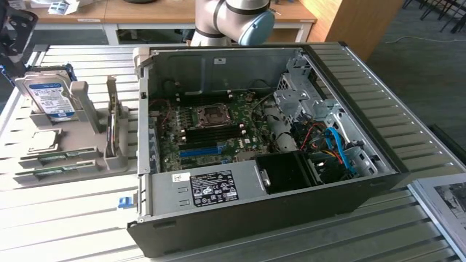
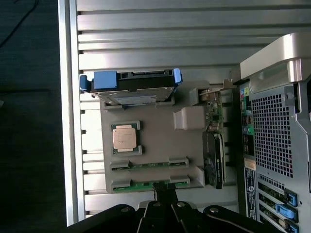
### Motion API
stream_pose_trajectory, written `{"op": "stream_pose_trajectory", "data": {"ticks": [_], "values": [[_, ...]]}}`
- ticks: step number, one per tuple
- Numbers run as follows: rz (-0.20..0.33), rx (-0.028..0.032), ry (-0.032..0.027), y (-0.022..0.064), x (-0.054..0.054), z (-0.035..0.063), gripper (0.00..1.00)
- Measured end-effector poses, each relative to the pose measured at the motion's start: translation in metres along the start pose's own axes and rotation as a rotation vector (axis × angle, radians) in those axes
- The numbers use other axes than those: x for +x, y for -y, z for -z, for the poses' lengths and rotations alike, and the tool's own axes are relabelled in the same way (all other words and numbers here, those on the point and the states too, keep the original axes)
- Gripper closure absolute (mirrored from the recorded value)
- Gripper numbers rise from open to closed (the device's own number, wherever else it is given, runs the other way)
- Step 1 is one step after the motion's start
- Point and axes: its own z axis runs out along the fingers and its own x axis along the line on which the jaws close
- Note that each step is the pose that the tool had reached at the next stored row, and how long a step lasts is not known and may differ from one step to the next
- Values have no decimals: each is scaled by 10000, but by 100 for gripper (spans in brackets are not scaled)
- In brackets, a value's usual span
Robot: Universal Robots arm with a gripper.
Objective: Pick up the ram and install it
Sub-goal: 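Reach for the ram, then pick up the ram and move it above insertion slot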
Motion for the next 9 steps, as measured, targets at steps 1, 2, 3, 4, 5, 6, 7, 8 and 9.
{"op": "stream_pose_trajectory", "data": {"ticks": [1,2,3,4,5,6,7,8,9], "values": [[0,-1,1,1,11,0,90],[0,-1,1,1,13,0,90],[1,-1,1,1,13,0,90],[1,-2,1,1,13,0,90],[0,-1,1,1,14,0,90],[0,-1,0,1,14,0,90],[0,-1,1,1,14,0,90],[0,0,0,1,14,0,90],[0,-1,1,1,14,0,90]]}}
